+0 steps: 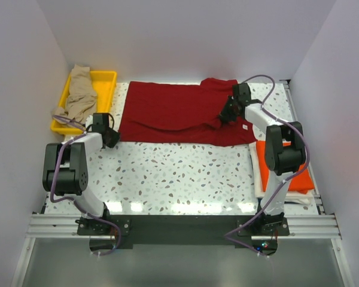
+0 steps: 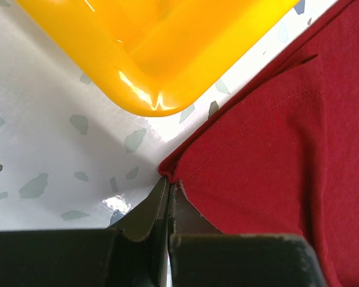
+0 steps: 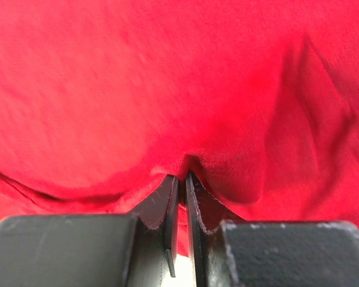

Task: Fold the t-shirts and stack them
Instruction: Fold the tshirt

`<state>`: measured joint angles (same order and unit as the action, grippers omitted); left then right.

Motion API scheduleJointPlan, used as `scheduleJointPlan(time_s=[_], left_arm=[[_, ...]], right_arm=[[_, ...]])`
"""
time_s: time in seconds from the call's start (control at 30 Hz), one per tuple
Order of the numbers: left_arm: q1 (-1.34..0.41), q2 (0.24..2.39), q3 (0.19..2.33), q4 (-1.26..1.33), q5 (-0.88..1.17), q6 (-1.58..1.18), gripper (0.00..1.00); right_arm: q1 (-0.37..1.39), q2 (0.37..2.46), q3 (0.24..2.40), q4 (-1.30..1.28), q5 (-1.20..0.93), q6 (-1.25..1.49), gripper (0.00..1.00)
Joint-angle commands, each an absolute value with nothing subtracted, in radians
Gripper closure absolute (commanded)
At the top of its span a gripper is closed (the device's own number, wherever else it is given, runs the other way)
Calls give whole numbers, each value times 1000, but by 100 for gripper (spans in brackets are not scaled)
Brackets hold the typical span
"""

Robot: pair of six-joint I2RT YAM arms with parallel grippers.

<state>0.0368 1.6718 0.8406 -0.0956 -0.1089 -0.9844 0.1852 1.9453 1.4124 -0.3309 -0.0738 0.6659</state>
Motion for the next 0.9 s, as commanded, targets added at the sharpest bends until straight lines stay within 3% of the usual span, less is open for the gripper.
scheduleJointPlan(time_s=[0.0,0.1,0.23,0.57,0.63,0.87], left_arm=[[35,1675,874,-94,-124,-969,100],[35,1678,874,-95,-121,-969,100],[34,1678,876,-100,-117,-968,100],[35,1661,868,-112,-110,-963,100],[38,1663,867,-114,-110,-963,100],[44,1643,859,-114,-112,-957,100]], right_arm=[[189,2014,1508,-371,-86,675,90],[189,2066,1572,-385,-103,681,85],[187,2102,1627,-345,-146,684,58],[187,2069,1657,-255,-176,624,23],[189,2054,1641,-259,-164,618,18],[187,1943,1571,-347,-63,589,18]])
